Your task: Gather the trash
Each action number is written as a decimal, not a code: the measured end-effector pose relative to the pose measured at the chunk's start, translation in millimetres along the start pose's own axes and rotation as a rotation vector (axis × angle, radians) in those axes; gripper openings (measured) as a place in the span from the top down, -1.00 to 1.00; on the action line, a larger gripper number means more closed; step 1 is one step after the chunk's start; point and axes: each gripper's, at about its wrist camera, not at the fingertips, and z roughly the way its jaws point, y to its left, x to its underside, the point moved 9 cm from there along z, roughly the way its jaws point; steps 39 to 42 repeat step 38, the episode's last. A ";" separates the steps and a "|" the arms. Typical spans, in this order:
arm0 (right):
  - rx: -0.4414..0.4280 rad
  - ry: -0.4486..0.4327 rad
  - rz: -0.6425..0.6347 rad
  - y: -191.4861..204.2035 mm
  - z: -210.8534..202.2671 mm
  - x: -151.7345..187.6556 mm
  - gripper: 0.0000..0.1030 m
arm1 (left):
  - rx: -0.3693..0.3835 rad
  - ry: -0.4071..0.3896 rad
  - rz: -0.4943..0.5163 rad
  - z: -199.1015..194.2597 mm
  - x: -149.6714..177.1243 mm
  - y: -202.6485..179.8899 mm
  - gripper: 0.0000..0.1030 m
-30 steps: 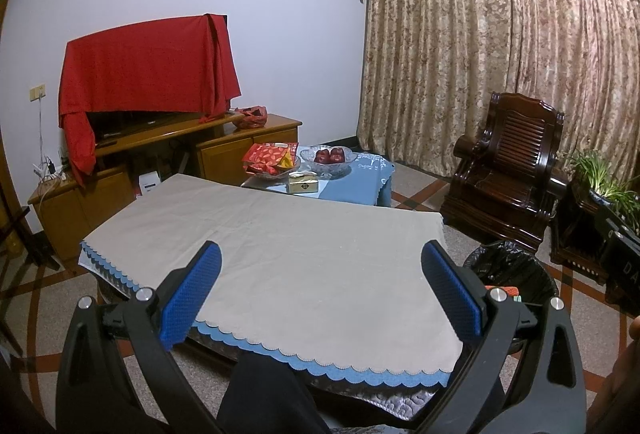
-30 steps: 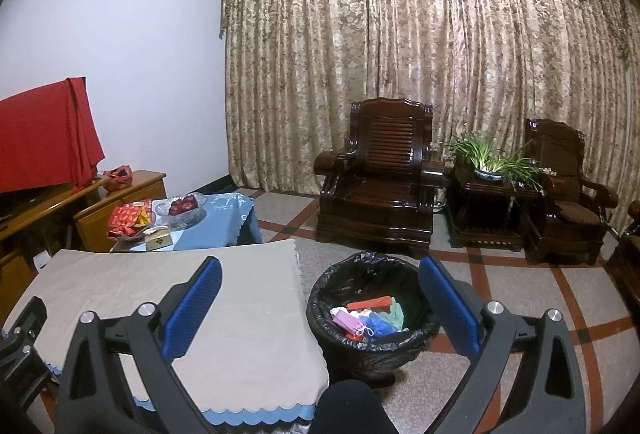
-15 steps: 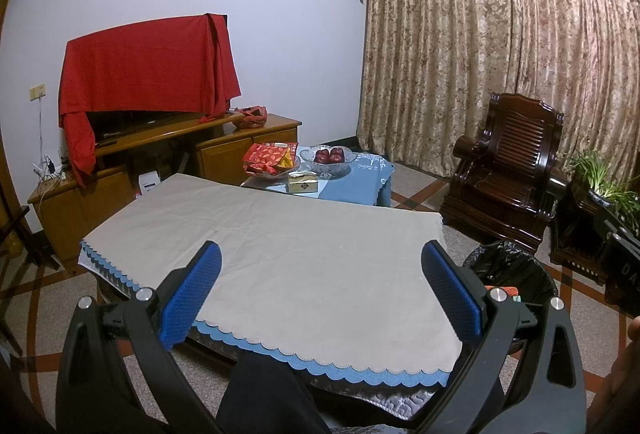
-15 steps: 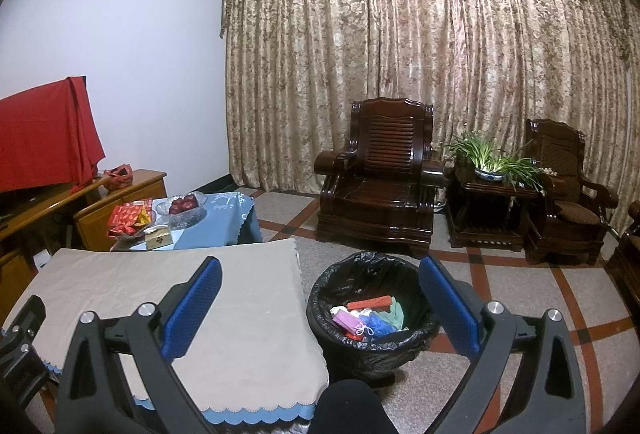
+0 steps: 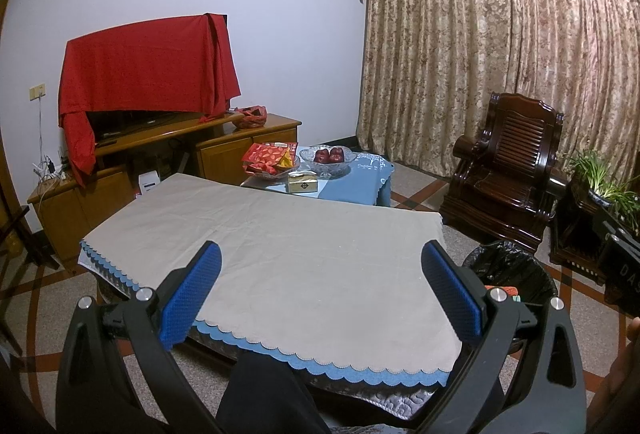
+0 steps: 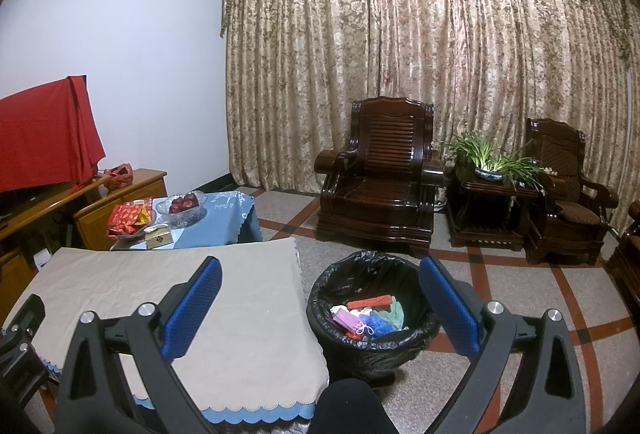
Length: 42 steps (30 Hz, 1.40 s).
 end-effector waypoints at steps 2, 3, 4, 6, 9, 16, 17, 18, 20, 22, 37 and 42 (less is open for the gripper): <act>0.001 0.000 0.000 0.1 0.0 0.0 -0.88 | 0.000 0.000 -0.001 0.0 0.1 0.0 -0.89; 0.001 0.000 0.000 0.1 0.0 0.0 -0.88 | 0.001 0.000 -0.001 0.0 0.1 0.1 -0.89; 0.001 0.000 0.000 0.2 0.0 0.0 -0.88 | 0.000 0.000 0.000 0.0 0.0 0.1 -0.89; 0.001 0.000 0.000 0.3 0.0 -0.1 -0.88 | 0.001 0.000 0.000 0.0 0.3 0.0 -0.89; 0.001 0.000 0.000 0.4 -0.2 -0.3 -0.88 | 0.000 0.000 -0.001 0.0 0.3 0.1 -0.89; 0.000 0.001 0.000 0.2 0.0 -0.6 -0.88 | 0.001 0.000 -0.001 0.3 0.3 0.3 -0.89; 0.001 0.001 0.000 0.3 -0.2 -0.6 -0.88 | 0.001 0.000 -0.001 0.3 0.3 0.3 -0.89; 0.001 0.001 0.000 0.4 -0.1 -0.7 -0.88 | 0.000 0.000 -0.001 0.3 0.6 0.2 -0.89; 0.001 0.001 0.000 0.4 -0.3 -0.8 -0.88 | 0.000 0.001 -0.001 0.3 0.6 0.3 -0.89; 0.001 0.001 0.000 0.6 -0.2 -0.9 -0.88 | 0.001 0.000 -0.001 0.3 0.3 0.6 -0.89; 0.002 0.001 0.000 -0.3 -0.1 -0.4 -0.88 | -0.006 -0.003 0.001 -7.1 -1.4 0.1 -0.89; 0.001 0.002 0.000 -0.4 -0.2 -0.2 -0.88 | -0.006 0.000 0.001 -6.3 -1.7 0.4 -0.89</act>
